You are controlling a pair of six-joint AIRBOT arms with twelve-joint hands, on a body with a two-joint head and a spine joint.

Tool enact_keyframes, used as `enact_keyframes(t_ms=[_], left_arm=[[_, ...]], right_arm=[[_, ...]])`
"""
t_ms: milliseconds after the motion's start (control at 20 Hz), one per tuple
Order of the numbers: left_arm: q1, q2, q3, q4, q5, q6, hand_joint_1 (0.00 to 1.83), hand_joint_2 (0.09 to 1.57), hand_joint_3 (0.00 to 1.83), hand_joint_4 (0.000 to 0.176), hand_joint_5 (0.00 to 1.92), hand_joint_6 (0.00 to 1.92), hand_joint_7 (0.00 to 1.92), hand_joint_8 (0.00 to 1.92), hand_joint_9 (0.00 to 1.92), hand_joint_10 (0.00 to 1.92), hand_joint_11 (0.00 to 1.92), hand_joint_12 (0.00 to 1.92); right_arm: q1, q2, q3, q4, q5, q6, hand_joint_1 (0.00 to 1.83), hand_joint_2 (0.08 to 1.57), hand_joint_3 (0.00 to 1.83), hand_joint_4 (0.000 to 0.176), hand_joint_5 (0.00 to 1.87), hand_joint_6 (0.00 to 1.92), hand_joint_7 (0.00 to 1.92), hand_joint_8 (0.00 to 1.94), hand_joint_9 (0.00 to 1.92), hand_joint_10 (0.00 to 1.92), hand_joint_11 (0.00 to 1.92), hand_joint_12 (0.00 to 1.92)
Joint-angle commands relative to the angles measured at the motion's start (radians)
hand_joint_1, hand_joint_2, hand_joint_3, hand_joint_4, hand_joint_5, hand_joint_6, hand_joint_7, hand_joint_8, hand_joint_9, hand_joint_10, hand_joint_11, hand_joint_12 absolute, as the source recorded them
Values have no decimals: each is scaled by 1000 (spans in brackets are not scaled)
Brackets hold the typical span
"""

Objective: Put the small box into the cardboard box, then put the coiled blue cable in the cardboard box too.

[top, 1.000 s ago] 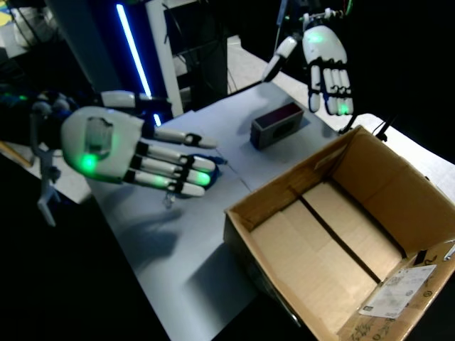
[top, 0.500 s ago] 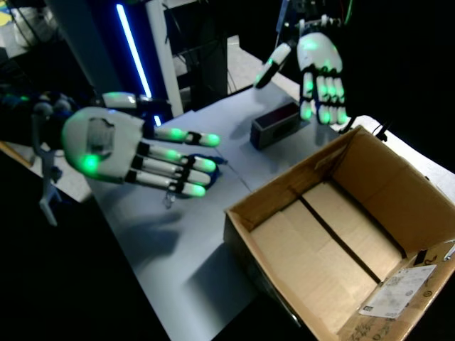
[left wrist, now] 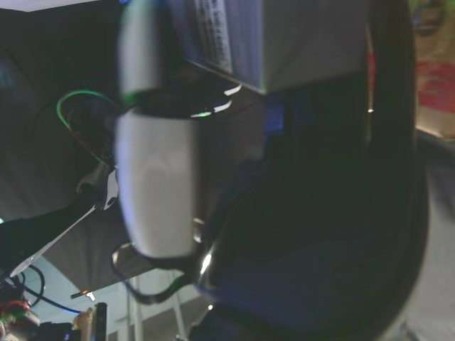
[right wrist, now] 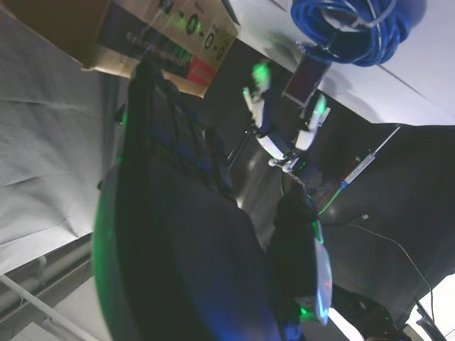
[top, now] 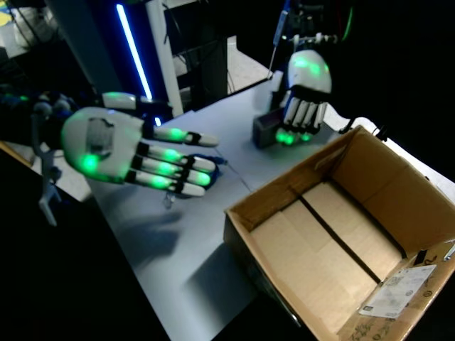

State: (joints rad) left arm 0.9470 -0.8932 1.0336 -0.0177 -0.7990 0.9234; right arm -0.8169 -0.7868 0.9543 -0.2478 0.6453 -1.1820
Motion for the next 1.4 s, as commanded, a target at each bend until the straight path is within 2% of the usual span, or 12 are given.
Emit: enact_keyframes(t_ms=[0,150,200,300,550,700,800,900,1000,1100,1300,1350], left_arm=[[-19,11,0,-2,-147,-6,1234,1130,2,0,1050,786,857,1307,850,1354,822,1618],[-78,66,-4,60,-179,-44,1373,1108,0,0,1092,650,863,1165,934,1284,763,1421],[-95,75,-5,74,-180,-46,1350,1118,0,0,1023,796,847,1154,940,1218,850,1420],[-151,97,-4,112,-190,-46,1377,1110,0,0,1014,762,848,1124,998,1218,988,1429],[-296,102,40,129,-248,-46,1378,1100,0,0,962,964,1024,908,908,1207,712,1405],[-418,64,101,135,-204,-45,1376,1106,0,0,927,1068,1022,886,909,1164,681,1284],[-510,17,158,147,-120,-43,1373,1110,0,0,948,1013,979,948,901,1216,644,1450],[-604,-48,231,158,8,-37,1368,1127,0,0,874,1166,986,925,872,1218,614,1413],[-641,-112,294,158,76,-35,1377,1101,0,0,878,1154,1054,803,957,1095,680,1303],[-655,-189,365,148,132,-29,1375,1111,1,0,824,1220,1035,866,961,1063,743,1246],[-625,-312,495,82,243,-21,1351,1140,0,0,877,1128,912,1065,867,1240,625,1365],[-616,-326,515,69,254,-21,1097,1009,0,40,685,436,689,373,643,626,459,1220]], right_arm=[[10,1,2,22,111,3,0,1234,8,176,0,0,0,0,0,0,0,0],[10,1,3,22,105,3,0,1245,10,176,0,0,0,0,0,0,0,0],[10,1,3,22,104,3,0,1254,12,176,0,0,0,0,0,0,0,0],[10,-1,3,22,103,3,0,1267,14,176,0,0,0,0,0,0,0,0],[10,-1,4,22,103,3,0,1278,9,176,18,5,0,0,0,0,0,0],[10,-3,8,22,103,3,0,1294,12,176,30,7,0,0,0,0,0,0],[10,-11,14,22,103,3,0,1292,7,176,57,15,0,0,0,0,0,0],[10,-24,21,17,103,3,0,1286,2,176,62,12,0,0,0,0,0,0],[10,-33,27,15,103,3,0,1289,3,176,63,10,0,0,0,0,0,0],[10,-40,35,15,103,3,0,1294,4,176,75,12,0,0,13,5,0,0],[11,-62,54,2,104,3,0,1302,5,176,70,3,0,0,34,10,0,0],[11,-64,55,1,104,3,0,1303,4,176,50,0,0,0,29,6,0,0]])
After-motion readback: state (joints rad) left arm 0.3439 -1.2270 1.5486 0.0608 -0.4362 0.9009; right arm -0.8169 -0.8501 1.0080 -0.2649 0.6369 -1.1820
